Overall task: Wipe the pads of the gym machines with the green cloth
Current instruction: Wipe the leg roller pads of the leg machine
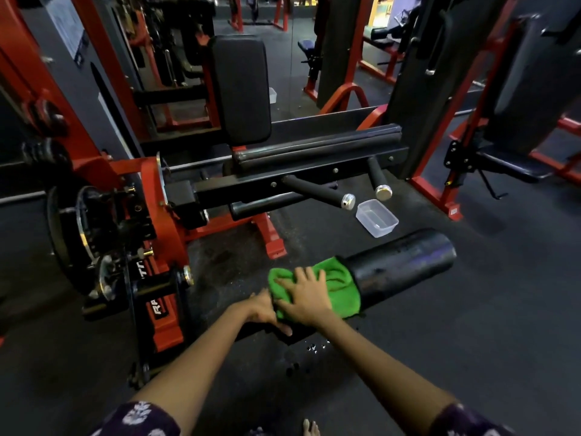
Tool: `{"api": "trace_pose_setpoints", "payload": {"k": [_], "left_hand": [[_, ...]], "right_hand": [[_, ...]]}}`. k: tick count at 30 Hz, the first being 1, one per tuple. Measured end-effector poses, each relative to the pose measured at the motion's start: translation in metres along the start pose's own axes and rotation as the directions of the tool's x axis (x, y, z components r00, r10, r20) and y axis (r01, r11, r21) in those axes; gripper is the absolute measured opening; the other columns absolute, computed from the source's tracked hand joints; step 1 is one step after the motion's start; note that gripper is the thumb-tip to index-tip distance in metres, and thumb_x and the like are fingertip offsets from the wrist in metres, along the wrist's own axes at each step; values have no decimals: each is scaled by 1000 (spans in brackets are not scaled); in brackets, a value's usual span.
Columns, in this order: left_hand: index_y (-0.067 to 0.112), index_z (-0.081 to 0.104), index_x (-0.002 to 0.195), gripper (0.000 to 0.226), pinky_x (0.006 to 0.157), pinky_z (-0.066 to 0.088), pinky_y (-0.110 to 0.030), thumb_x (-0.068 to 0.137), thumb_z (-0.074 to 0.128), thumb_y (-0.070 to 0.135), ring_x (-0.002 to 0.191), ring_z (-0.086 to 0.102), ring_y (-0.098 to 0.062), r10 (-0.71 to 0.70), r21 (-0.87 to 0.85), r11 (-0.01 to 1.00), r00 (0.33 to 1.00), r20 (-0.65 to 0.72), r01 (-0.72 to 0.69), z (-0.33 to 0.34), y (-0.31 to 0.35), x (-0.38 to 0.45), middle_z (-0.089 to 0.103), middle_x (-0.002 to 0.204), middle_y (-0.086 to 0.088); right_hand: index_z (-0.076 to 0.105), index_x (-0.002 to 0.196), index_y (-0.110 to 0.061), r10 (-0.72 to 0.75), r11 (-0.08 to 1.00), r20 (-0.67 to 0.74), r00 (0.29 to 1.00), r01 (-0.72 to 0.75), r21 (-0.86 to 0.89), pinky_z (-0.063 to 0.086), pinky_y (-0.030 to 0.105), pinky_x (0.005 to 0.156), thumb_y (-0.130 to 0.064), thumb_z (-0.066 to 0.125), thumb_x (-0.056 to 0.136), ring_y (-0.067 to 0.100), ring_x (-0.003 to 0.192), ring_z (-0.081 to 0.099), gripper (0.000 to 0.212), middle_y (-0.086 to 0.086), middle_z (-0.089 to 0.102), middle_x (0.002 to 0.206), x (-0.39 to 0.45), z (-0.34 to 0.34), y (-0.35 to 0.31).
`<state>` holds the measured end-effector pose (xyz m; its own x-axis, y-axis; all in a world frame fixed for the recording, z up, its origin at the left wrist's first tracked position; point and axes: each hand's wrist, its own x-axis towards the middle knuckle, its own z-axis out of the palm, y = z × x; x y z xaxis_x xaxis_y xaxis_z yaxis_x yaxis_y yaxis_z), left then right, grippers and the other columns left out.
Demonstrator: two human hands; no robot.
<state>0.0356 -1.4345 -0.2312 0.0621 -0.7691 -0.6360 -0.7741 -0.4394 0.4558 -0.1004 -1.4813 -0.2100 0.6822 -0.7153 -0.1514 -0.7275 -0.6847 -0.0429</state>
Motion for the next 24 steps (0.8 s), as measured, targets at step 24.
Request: {"api": "trace_pose_setpoints", "payload": {"k": [24], "left_hand": [[25,2,146,117,108,34,-44,58,78,21,131,31,-37,-45,-149,988,999,7,46,10,-9,-4,30,145,-8]], "right_hand": [[50,132,-44,-32,995,-75,997,39,93,31,43,89,-65,30,69,26,114,45,69,4,54,126,-3,4,85]]}}
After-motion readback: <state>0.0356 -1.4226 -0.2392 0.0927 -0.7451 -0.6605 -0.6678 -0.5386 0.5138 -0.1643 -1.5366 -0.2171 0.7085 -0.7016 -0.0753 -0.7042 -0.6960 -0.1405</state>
